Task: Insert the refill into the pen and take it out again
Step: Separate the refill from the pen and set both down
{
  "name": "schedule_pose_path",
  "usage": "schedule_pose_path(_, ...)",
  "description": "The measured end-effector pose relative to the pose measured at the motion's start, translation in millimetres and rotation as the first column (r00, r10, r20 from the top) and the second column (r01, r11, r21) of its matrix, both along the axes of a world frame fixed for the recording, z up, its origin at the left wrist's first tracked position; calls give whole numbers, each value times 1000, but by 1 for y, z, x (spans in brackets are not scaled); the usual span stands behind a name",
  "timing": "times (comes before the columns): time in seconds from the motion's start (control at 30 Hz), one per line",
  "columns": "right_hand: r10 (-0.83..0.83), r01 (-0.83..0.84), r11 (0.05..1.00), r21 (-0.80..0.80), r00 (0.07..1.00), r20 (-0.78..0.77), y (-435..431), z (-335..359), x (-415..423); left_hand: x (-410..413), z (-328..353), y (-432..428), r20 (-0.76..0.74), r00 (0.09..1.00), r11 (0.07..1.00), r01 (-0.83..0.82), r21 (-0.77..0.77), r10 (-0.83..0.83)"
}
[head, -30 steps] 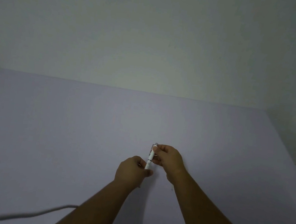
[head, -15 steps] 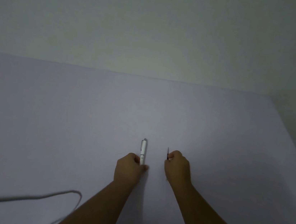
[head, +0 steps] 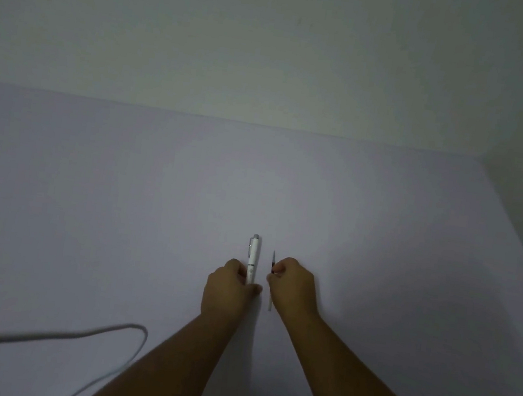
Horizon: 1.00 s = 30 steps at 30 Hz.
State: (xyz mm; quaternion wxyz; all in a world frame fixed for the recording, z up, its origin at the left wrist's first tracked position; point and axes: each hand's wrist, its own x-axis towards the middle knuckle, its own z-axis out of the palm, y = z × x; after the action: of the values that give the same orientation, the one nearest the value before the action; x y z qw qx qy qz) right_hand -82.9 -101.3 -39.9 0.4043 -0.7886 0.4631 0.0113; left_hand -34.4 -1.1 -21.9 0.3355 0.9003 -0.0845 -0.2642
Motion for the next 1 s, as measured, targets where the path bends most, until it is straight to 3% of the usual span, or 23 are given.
schedule_pose_path(1.0,-31,31,999,24,999,12,3,7,-1,2,3,5,-33,999,999,-16,29,17)
